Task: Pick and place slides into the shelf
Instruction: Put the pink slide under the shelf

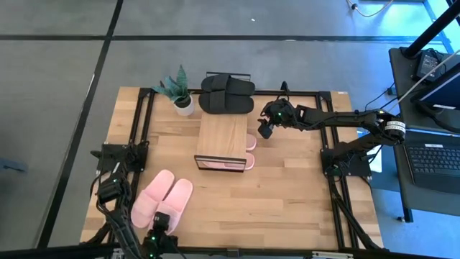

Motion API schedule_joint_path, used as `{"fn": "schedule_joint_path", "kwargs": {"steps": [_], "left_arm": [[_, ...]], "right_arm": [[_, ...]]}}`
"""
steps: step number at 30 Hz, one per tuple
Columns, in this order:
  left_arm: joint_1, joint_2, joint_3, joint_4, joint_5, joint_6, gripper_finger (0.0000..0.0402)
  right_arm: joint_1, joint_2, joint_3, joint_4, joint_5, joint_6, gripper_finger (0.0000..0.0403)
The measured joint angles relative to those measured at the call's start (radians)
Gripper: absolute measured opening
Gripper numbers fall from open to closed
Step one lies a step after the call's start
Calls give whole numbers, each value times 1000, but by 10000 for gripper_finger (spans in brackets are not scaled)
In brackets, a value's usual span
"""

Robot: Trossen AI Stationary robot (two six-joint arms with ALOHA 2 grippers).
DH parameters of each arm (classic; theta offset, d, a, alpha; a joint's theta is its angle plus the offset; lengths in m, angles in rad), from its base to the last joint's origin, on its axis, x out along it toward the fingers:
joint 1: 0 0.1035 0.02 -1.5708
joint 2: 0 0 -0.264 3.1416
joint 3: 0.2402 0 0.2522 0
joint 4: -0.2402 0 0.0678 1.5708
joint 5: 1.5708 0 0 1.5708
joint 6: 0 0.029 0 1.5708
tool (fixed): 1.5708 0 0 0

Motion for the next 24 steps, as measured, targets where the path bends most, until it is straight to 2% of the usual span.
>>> {"fn": "schedule_joint_path", "kwargs": {"steps": [6, 24], "left_arm": [[0, 0, 0, 0, 14, -1, 7], [1, 0, 0, 4, 21, -19, 12]], "right_arm": [[0, 0, 0, 0, 0, 0, 225], [0, 0, 0, 0, 0, 1, 225]]}}
